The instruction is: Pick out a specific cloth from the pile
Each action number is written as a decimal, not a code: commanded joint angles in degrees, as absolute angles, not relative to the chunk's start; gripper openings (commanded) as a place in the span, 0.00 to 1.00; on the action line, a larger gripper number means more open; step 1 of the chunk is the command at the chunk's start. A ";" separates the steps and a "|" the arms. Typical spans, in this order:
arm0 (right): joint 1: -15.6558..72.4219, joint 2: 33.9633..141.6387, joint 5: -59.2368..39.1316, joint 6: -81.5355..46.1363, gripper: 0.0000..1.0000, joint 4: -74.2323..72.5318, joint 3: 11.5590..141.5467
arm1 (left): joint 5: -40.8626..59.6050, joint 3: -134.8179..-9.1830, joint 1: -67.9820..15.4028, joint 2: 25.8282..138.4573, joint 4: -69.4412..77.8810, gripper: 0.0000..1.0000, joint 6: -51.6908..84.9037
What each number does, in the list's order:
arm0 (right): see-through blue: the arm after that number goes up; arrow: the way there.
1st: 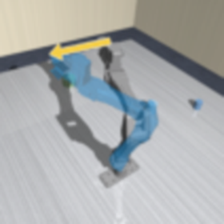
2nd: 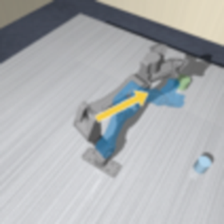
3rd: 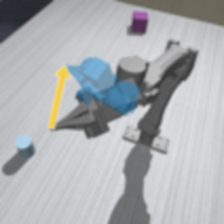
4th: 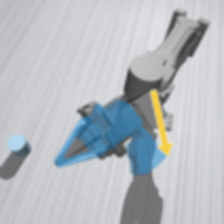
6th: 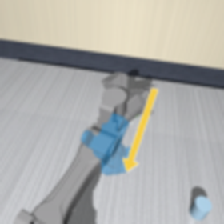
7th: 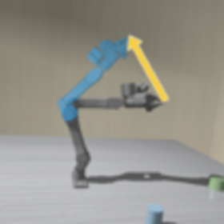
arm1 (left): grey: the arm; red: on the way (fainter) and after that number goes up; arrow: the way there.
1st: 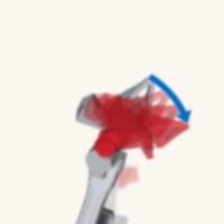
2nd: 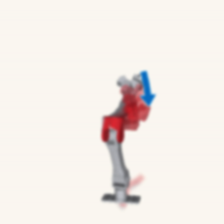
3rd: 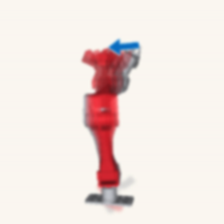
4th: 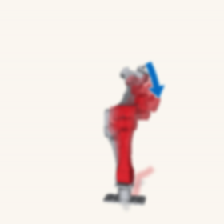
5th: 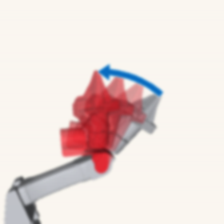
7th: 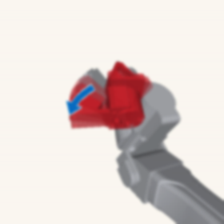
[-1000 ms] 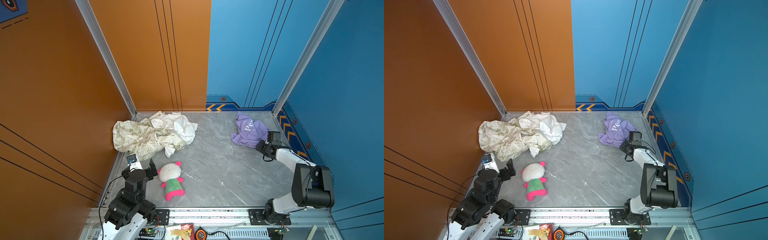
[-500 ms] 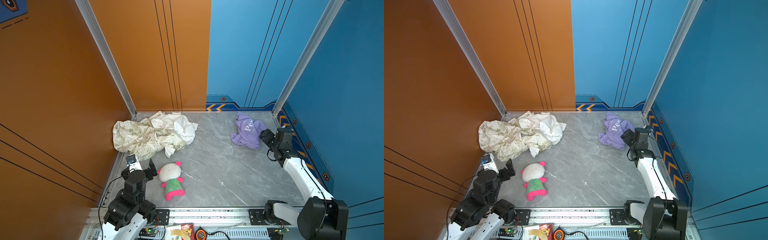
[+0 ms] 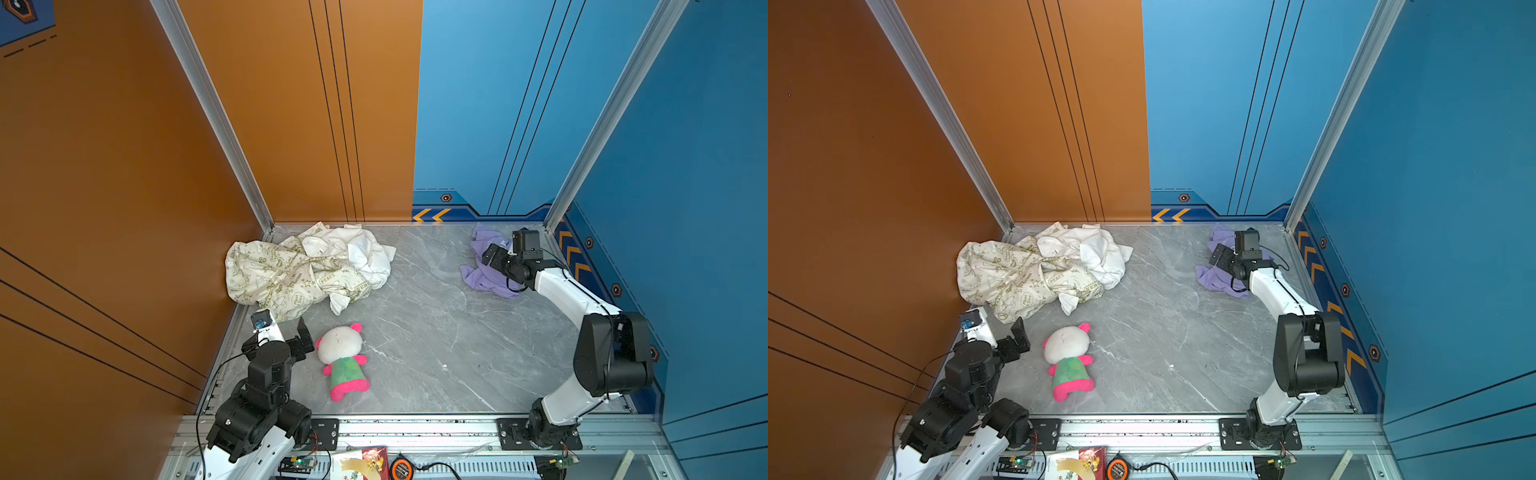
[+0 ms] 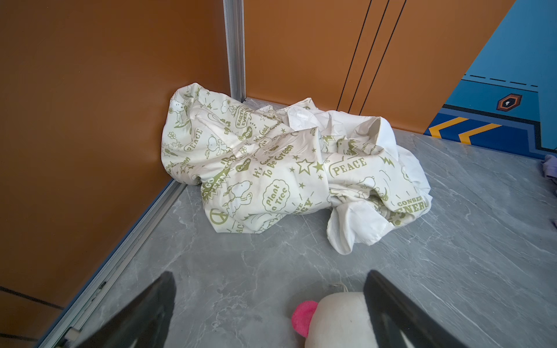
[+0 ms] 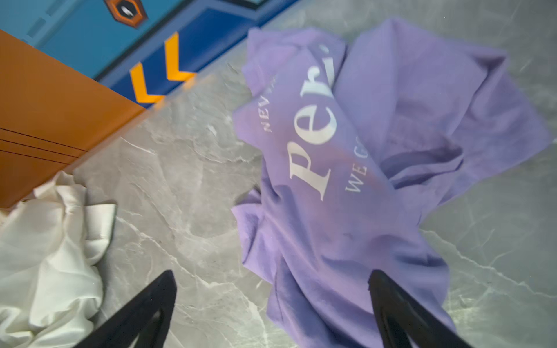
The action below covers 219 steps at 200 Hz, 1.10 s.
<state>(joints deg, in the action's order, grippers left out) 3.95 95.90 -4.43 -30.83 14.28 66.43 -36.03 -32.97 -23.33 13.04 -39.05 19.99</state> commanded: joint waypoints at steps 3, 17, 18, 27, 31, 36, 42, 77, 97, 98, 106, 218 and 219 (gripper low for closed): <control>3.30 98.09 -5.70 -29.36 1.00 17.60 64.76 | -37.71 -32.03 -23.99 12.45 -39.62 0.98 20.22; 2.76 99.73 -6.10 -29.30 1.00 17.60 63.58 | -37.79 -32.07 -23.99 12.54 -39.59 0.98 20.21; 2.70 99.74 -6.13 -29.28 1.00 17.59 63.43 | -37.79 -32.07 -23.99 12.51 -39.62 0.98 20.21; 2.26 100.58 -6.41 -29.52 1.00 17.54 62.58 | -37.80 -32.08 -23.99 12.61 -39.64 0.98 20.21; 2.00 100.89 -6.55 -29.61 1.00 17.49 62.26 | -37.80 -32.10 -23.99 12.63 -39.64 0.98 20.20; 1.66 101.30 -6.80 -29.82 1.00 17.45 61.78 | -37.72 -32.08 -23.99 12.61 -39.64 0.98 20.21; 1.35 101.65 -7.30 -29.96 1.00 17.30 61.21 | -37.74 -32.08 -23.99 12.58 -39.64 0.98 20.21; 0.10 102.29 -8.31 -30.11 1.00 16.67 58.87 | -37.71 -32.08 -23.95 12.77 -39.62 0.98 20.21; -0.13 101.42 -8.61 -30.23 1.00 16.28 58.33 | -37.75 -32.08 -24.08 12.74 -39.65 0.98 20.17; -0.15 101.33 -8.65 -30.23 1.00 16.27 58.30 | -37.73 -32.12 -24.08 12.74 -39.64 0.98 20.19; -0.18 100.88 -8.95 -30.23 1.00 16.32 58.35 | -37.71 -32.09 -24.08 12.68 -39.64 0.98 20.21; 0.35 67.20 0.61 -27.05 1.00 3.45 47.19 | -37.19 -32.69 -22.55 23.72 -30.27 0.98 25.69; 0.35 66.91 0.70 -26.93 1.00 3.22 46.84 | -37.10 -32.69 -22.53 23.94 -29.99 0.98 25.63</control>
<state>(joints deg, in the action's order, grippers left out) 0.05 73.10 -4.29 -30.17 8.82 52.18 -37.08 -32.71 -23.24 19.40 -37.08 23.62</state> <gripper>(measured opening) 0.999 0.979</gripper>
